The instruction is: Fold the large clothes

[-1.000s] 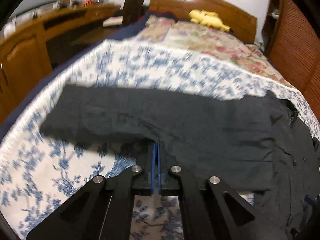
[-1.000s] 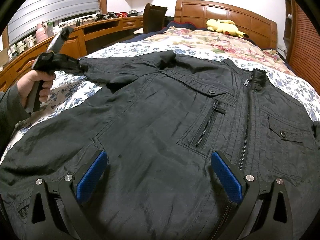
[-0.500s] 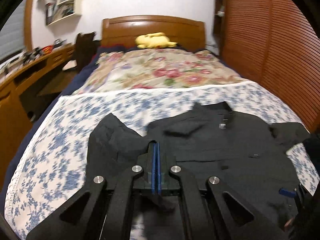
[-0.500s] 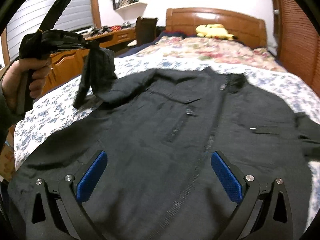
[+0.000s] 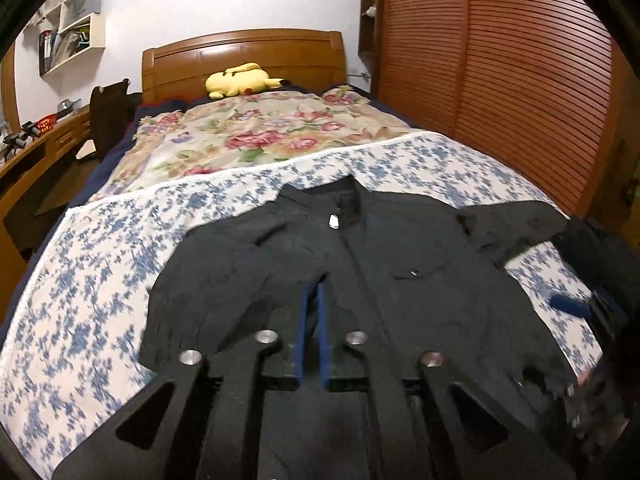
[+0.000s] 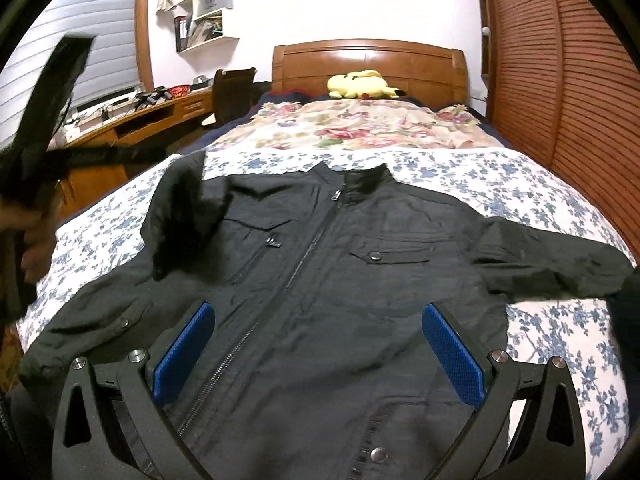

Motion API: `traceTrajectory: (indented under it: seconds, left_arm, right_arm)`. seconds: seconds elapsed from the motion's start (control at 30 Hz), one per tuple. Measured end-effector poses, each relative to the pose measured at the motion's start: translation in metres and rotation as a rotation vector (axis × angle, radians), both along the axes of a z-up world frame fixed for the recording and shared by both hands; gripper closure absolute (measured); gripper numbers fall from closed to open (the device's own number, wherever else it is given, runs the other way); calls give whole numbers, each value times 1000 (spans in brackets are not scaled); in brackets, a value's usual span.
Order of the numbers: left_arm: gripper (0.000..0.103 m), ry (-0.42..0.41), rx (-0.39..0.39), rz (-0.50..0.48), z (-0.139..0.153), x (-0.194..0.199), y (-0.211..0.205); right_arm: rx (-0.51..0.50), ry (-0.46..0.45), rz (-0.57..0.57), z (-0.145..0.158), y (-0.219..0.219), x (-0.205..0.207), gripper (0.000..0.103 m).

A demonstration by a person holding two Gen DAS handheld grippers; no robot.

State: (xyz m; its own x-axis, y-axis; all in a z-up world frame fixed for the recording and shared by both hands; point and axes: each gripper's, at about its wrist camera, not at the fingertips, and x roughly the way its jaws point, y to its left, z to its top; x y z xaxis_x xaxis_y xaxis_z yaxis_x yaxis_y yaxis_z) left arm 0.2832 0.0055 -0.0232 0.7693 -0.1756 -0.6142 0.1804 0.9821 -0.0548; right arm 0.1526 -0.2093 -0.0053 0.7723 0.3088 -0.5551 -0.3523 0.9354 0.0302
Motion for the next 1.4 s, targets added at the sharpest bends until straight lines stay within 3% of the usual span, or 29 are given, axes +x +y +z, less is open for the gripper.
traceTrajectory:
  seconds: [0.2, 0.6, 0.77, 0.9, 1.0, 1.4]
  left_arm:
    - [70, -37, 2, 6, -6, -45, 4]
    - [67, -120, 21, 86, -14, -114, 57]
    - [53, -140, -23, 120, -16, -127, 85]
    - [32, -161, -50, 153, -13, -136, 107]
    - [25, -176, -71, 179, -12, -142, 123]
    - [21, -209, -74, 268, -12, -153, 165]
  right_arm:
    - [29, 17, 5, 1, 5, 1, 0]
    - [-1, 22, 109, -21, 62, 15, 0]
    - [-17, 20, 166, -25, 87, 21, 0]
    - [-16, 41, 216, -29, 108, 39, 0]
    - [-49, 54, 261, -31, 131, 57, 0]
    - [-202, 179, 408, -64, 217, 127, 8]
